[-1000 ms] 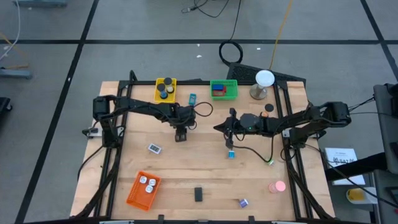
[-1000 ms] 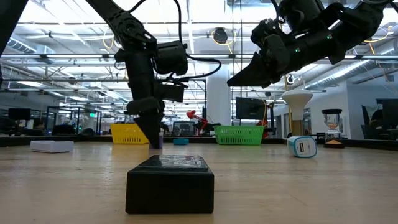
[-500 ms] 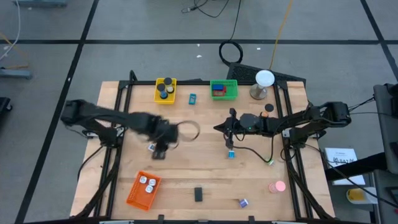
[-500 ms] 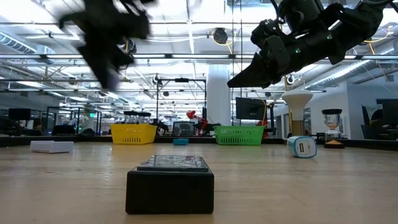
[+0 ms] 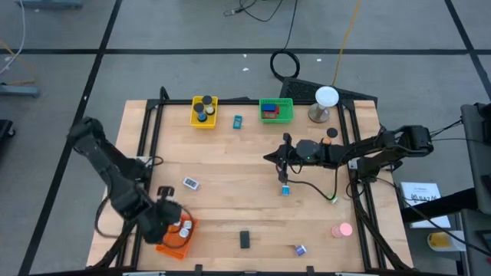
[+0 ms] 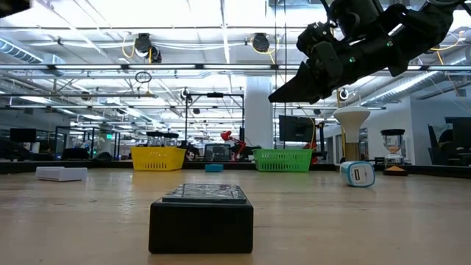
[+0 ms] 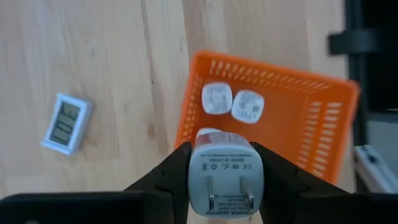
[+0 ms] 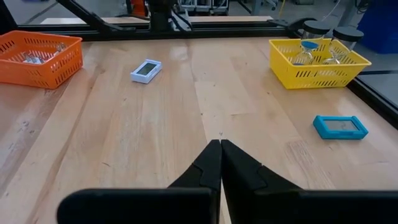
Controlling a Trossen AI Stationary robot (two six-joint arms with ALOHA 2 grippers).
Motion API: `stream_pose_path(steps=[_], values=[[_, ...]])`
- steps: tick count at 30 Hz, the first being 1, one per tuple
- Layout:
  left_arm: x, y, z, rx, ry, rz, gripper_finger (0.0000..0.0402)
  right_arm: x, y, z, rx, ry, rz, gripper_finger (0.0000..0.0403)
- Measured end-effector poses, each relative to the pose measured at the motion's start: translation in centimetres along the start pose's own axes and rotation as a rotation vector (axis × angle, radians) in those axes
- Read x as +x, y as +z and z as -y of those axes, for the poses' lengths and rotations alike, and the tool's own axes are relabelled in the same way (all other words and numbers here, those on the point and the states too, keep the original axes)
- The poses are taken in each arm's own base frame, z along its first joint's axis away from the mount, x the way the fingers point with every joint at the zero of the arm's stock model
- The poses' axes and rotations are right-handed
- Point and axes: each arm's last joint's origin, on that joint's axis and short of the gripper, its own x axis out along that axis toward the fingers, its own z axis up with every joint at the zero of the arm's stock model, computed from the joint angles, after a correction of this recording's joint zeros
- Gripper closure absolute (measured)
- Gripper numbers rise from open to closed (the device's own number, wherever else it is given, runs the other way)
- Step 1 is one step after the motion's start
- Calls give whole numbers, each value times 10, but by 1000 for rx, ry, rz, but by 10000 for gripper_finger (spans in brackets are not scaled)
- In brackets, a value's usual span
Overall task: Pick & Place Office items
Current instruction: Put the top purple charger adapter into the orange bin
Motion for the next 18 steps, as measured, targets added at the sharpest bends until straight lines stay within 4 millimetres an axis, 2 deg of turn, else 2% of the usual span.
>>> stream_pose_path(steps=[4, 8, 18], values=[[21, -14, 18, -8, 9, -25, 268, 0, 0, 0, 4, 0, 0, 403], [43, -16, 33, 6, -37, 4, 268, 0, 0, 0, 4, 0, 0, 403], [76, -20, 45, 27, -4, -102, 268, 0, 0, 0, 4, 0, -1, 403]])
